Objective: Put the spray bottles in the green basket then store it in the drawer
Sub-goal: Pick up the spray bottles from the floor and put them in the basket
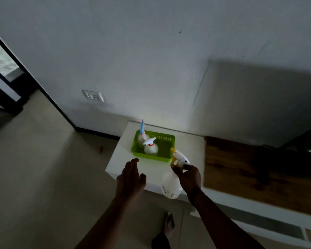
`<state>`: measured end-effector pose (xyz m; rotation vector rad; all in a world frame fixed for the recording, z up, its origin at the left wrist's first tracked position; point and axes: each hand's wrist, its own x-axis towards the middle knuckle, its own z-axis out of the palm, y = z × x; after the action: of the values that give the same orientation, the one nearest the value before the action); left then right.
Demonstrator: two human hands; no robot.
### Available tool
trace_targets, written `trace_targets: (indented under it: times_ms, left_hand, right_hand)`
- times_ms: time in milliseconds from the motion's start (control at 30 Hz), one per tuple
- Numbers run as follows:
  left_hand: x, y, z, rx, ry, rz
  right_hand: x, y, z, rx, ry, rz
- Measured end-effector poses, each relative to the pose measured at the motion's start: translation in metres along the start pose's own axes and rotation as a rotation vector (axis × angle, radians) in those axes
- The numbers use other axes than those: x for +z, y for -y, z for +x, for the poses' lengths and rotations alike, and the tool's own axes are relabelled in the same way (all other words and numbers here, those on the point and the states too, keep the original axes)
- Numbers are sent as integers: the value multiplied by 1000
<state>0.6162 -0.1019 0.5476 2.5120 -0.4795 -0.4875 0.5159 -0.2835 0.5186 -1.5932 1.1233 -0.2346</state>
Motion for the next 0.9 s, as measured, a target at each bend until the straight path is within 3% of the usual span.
trace_targets:
  times_ms: [400, 900]
  left_hand:
    - [18, -22, 153, 18, -1, 95]
    - [75, 29, 251, 73, 17, 52]
  right_hand:
    - [49, 25, 171, 107, 8, 158]
    - [112, -11, 260, -36, -90, -112]
